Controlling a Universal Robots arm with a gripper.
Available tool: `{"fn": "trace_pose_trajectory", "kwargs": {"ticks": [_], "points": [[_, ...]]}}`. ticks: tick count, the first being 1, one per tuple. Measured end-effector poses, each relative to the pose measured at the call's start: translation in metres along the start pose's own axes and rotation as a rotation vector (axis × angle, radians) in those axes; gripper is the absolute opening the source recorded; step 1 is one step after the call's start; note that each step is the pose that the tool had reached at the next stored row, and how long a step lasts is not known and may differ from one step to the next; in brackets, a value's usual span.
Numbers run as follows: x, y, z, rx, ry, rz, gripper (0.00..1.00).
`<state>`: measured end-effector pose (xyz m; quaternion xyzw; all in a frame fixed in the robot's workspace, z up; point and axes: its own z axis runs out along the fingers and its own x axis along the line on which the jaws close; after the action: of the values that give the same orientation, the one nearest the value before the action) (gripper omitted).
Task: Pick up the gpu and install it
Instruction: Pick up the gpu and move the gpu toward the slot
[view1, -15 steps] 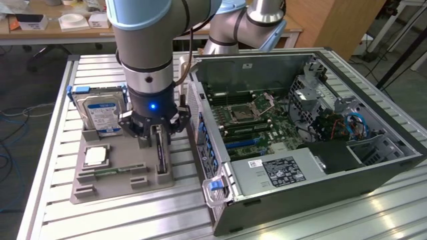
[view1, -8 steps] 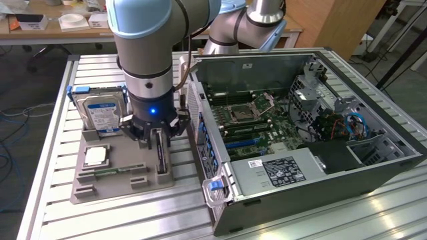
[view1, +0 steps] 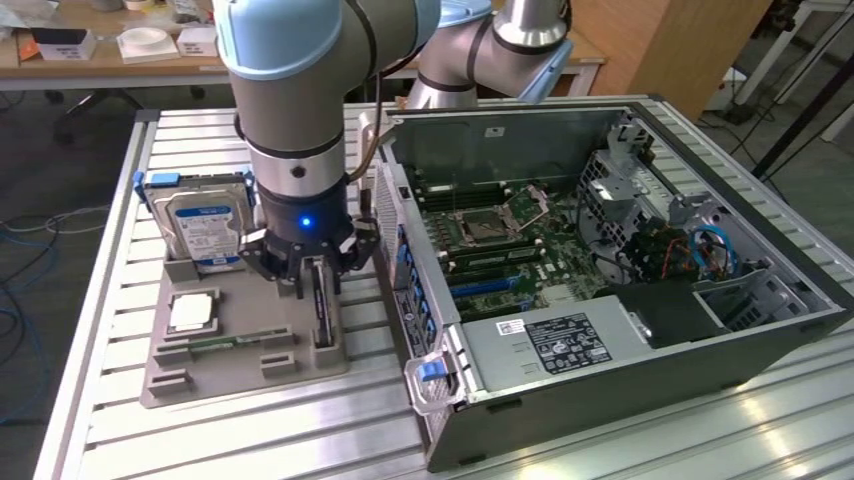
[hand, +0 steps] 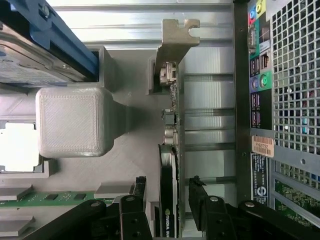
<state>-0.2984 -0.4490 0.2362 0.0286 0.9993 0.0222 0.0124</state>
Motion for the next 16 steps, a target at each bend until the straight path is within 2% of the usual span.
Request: {"fn": "trace_pose_trajectory", "kwargs": {"ticks": [16], "points": [[0.0001, 0.0010, 0.0026, -0.0001, 0.0001, 0.000, 0.47]]}}
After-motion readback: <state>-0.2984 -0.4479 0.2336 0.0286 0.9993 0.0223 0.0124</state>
